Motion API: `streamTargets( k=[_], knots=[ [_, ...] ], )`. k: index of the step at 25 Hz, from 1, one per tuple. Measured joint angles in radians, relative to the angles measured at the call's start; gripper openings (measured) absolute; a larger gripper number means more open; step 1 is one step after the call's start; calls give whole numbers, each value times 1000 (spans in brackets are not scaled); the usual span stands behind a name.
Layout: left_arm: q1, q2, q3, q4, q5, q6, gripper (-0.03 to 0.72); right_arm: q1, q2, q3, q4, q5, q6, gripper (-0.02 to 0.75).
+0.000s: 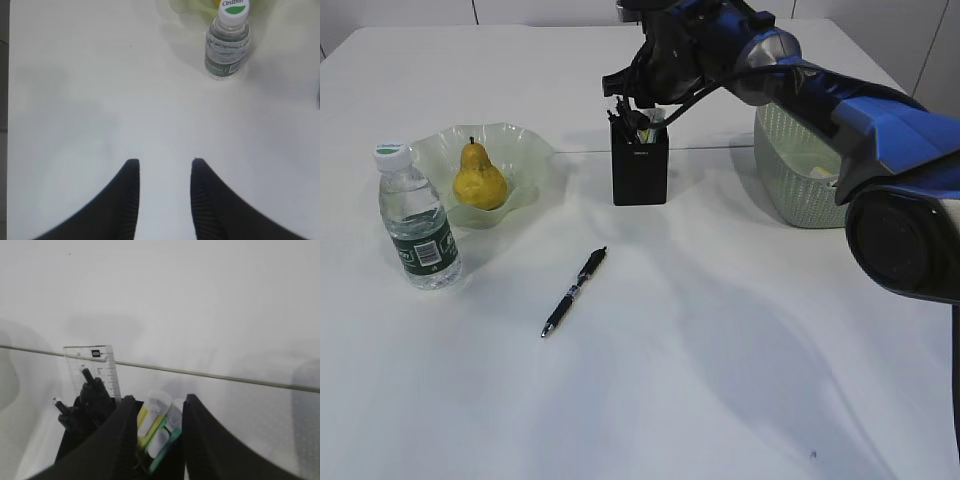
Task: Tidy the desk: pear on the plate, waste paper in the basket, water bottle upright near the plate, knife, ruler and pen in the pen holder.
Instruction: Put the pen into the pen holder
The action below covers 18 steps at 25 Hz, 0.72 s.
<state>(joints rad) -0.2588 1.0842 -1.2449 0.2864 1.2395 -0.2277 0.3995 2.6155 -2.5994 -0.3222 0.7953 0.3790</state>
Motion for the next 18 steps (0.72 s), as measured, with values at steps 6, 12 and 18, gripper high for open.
streamTargets(
  k=[6, 12, 18],
  knots=[
    [0, 0, 0, 0, 1, 0, 240, 0, 0, -38, 2, 103, 24, 291],
    [0, 0, 0, 0, 2, 0, 242, 0, -16, -103, 6, 232, 39, 294],
    [-18, 3, 0, 0, -30, 6, 253, -9, -94, -181, 34, 370, 46, 295]
  ],
)
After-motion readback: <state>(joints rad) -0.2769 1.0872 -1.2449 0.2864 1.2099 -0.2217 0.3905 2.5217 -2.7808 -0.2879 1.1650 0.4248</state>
